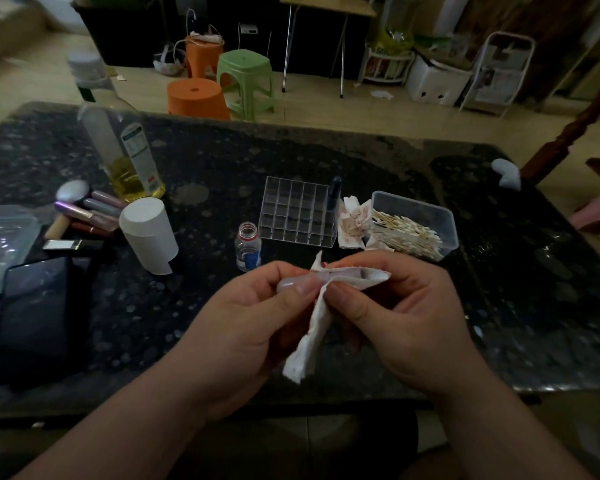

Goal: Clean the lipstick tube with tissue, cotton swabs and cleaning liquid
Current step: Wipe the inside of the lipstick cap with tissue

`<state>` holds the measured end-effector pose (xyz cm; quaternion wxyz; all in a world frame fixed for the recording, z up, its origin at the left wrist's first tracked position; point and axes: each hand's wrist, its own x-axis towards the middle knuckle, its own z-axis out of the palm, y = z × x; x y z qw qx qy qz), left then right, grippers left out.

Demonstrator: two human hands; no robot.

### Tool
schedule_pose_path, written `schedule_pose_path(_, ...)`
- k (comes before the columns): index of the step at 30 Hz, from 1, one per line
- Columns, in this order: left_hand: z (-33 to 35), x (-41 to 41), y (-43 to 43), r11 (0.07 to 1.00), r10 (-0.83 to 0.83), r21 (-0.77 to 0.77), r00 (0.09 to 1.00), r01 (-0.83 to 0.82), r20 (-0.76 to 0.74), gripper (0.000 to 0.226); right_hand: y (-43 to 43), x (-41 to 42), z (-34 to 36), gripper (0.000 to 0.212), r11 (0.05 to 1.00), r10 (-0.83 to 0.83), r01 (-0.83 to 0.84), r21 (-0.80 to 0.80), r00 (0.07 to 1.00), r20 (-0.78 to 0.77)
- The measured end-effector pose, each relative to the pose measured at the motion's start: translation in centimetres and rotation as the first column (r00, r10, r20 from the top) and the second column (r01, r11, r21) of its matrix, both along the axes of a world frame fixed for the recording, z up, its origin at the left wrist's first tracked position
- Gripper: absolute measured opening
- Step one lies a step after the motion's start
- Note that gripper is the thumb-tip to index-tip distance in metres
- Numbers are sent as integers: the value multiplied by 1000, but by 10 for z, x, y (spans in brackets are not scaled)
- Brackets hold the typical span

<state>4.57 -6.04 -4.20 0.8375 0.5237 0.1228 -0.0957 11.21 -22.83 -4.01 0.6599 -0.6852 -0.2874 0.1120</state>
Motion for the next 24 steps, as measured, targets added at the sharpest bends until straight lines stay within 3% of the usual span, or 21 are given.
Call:
schedule_pose_path(6,4,1,-5,991,-23,134,998,30,-51,46,1,-5,3,15,999,10,-7,-47,998,66)
schedule_pose_path(13,-4,1,3,994,18,104,999,-23,46,23,0,-1,1,19,999,-13,14,-48,1000,29)
schedule_pose_path(21,5,-3,-12,961,1,277,999,9,-35,60,0,-4,3,19,994,-24,36,-105,994,111)
schedule_pose_path(24,-5,-1,-6,962,5,274,999,-16,39,45,-1,-3,4,17,998,5,1,-69,997,80)
